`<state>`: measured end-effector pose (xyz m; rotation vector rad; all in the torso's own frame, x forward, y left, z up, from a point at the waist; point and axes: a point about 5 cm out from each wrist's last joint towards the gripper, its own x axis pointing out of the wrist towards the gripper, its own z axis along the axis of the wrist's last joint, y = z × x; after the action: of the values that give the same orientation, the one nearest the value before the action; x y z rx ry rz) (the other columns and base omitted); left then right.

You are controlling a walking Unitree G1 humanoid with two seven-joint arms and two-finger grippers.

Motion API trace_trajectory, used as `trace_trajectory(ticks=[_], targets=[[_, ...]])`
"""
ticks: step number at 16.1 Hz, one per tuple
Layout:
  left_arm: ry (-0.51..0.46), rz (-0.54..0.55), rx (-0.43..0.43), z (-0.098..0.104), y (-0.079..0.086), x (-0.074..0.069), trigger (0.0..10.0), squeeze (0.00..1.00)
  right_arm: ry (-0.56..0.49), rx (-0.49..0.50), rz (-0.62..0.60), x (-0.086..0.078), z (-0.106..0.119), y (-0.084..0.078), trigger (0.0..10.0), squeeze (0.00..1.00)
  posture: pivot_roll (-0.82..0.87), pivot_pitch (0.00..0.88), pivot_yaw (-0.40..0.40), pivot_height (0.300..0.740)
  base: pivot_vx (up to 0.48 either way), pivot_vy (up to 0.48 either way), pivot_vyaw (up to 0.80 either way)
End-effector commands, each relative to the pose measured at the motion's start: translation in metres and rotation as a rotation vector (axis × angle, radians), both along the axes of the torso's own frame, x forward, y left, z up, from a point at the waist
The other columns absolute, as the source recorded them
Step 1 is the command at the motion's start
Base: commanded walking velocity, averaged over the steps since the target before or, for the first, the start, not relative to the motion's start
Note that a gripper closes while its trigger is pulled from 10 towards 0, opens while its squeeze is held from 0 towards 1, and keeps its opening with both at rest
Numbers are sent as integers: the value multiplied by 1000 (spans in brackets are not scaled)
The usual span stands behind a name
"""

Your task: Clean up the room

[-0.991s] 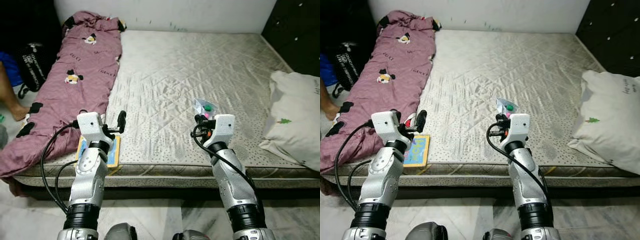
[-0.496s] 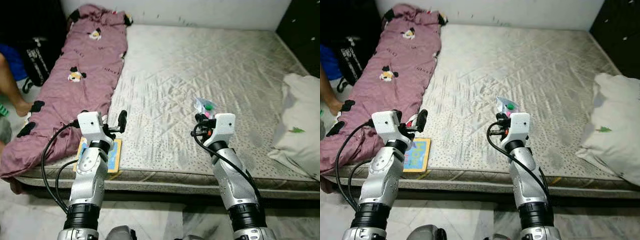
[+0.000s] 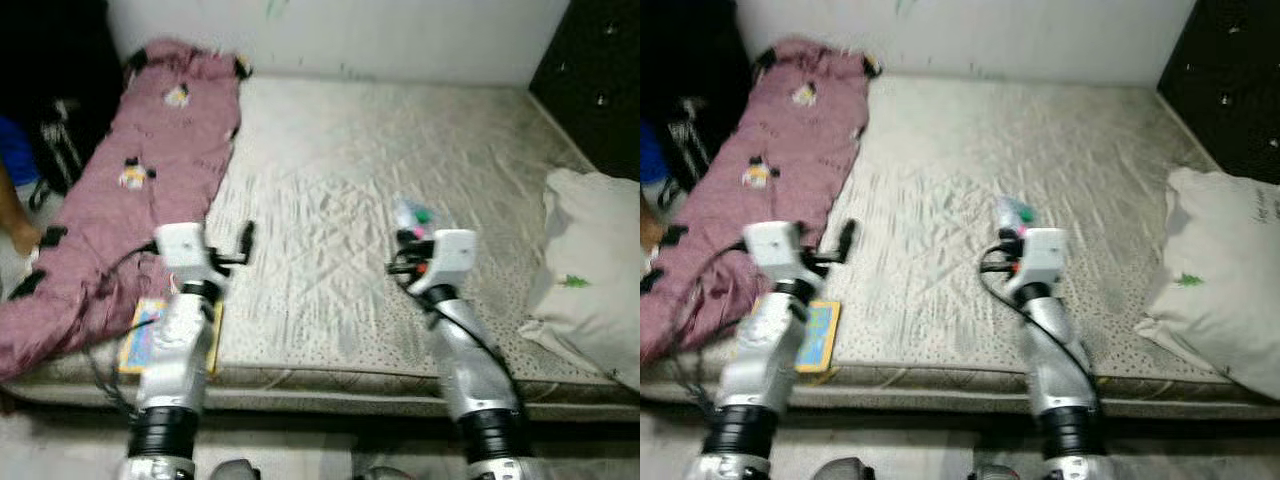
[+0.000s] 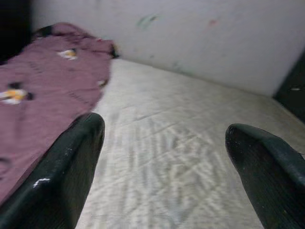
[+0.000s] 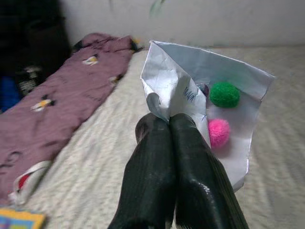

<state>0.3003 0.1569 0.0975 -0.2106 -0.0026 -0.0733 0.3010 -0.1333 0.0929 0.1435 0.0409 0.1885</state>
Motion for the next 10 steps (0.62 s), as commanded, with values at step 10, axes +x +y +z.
trace_trajectory(ticks=[10], targets=[[22, 9, -23, -3, -1, 1, 10000, 0, -5, -6, -7, 3, 3, -3, 10000, 0, 8, 12, -19, 740, 0, 222, -169]])
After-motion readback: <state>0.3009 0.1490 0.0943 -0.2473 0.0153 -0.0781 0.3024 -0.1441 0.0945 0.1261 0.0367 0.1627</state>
